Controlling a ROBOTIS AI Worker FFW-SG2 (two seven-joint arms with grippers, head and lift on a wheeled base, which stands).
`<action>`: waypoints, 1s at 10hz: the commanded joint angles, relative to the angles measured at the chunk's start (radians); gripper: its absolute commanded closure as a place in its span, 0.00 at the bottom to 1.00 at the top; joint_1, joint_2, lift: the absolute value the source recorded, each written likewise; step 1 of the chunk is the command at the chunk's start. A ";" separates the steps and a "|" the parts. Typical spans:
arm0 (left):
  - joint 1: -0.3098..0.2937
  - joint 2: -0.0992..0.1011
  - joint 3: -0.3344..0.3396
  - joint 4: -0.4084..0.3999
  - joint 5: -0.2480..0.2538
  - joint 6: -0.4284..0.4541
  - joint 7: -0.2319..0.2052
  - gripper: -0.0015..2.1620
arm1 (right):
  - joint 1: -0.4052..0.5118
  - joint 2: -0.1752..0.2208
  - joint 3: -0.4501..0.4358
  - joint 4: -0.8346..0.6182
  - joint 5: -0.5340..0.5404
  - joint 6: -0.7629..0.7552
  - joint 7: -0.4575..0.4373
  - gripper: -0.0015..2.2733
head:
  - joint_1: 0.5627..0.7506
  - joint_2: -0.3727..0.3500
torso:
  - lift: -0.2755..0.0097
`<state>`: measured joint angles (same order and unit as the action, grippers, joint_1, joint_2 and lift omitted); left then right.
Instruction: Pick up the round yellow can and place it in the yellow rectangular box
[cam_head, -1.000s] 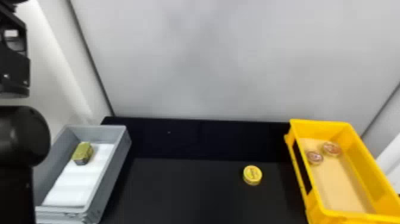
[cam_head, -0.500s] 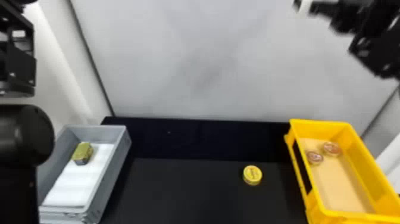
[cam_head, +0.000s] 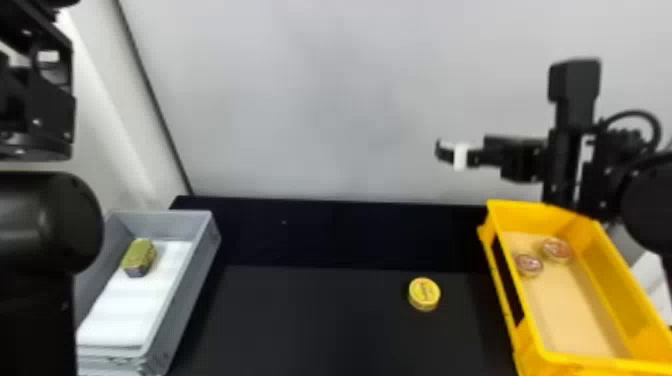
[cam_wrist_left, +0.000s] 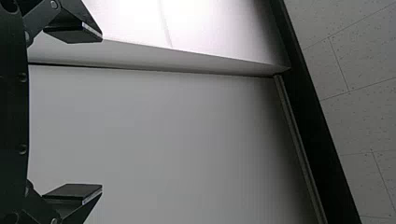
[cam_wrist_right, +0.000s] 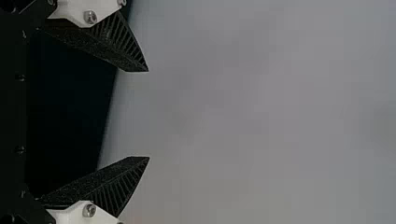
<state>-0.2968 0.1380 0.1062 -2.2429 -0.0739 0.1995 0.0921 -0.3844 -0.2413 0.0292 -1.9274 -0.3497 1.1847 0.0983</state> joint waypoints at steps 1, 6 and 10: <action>-0.005 -0.003 -0.006 0.006 0.002 -0.002 0.000 0.07 | 0.012 -0.009 0.006 0.157 0.061 0.058 0.178 0.05 | 0.53 0.59 | 0.94; -0.007 -0.001 -0.005 0.016 0.002 -0.009 -0.002 0.07 | 0.032 0.014 0.094 0.478 0.212 -0.130 0.377 0.05 | 0.53 0.59 | 0.94; -0.008 -0.001 -0.005 0.023 0.002 -0.018 -0.006 0.07 | -0.060 0.080 0.161 0.731 0.654 -0.345 0.617 0.05 | 0.53 0.59 | 0.94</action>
<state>-0.3039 0.1366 0.1013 -2.2218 -0.0721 0.1843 0.0873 -0.4110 -0.1728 0.1542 -1.2913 0.2146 0.9264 0.6971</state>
